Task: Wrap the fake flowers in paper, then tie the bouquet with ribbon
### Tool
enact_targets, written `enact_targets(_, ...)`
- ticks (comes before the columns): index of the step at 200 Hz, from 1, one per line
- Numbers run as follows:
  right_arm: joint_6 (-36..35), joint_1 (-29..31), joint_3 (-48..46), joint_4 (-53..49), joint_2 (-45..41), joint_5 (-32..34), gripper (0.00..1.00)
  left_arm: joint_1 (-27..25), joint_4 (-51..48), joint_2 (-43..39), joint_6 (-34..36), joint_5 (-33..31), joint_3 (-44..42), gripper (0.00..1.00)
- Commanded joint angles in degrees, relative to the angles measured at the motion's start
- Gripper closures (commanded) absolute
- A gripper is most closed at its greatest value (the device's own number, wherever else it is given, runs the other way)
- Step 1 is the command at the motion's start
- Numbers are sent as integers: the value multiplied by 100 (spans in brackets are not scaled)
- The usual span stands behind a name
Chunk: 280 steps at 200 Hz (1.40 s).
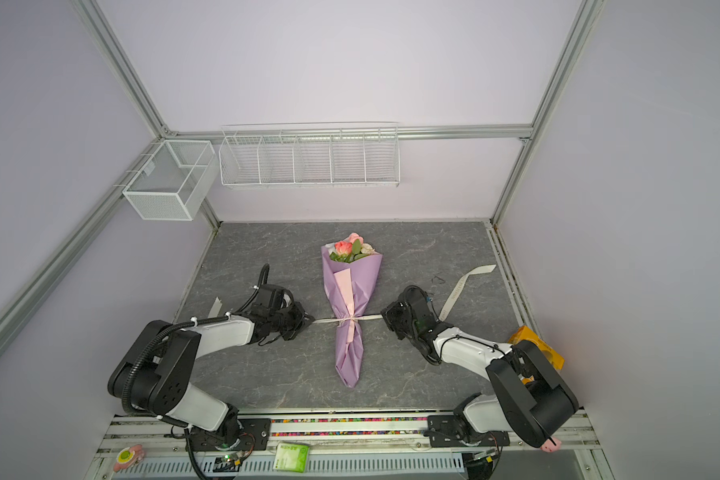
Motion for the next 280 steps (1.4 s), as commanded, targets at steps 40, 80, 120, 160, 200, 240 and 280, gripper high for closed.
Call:
enact_targets(40, -1162, -231, 338, -1070, -229, 303, 94, 27, -35, -499, 643, -121, -114, 88)
enact_targets(80, -2145, -287, 656, -1371, -258, -202, 94, -336, -1792, -1329, 1820, -1089, 506, 63)
enact_targets(120, -2915, -349, 1292, -1994, 62, -696, 86, -352, -3427, -1583, 3336, -2507, 1365, 56)
enact_targets(160, -3165, -352, 1336, -2258, -45, -517, 71, -353, -5323, -599, 5037, -3200, 2870, 58)
enact_targets(200, -3438, -361, 1382, -2638, -274, -379, 53, -306, -5859, -50, 6299, -2641, 3282, 54)
enact_targets(240, -3626, -401, 1431, -2957, -623, -154, 36, -170, -6225, 1136, 6191, -1854, 4162, 52)
enact_targets(280, -3734, -662, 1422, -3344, -935, -9, 33, -172, -6548, 1901, 6528, -2023, 4776, 46)
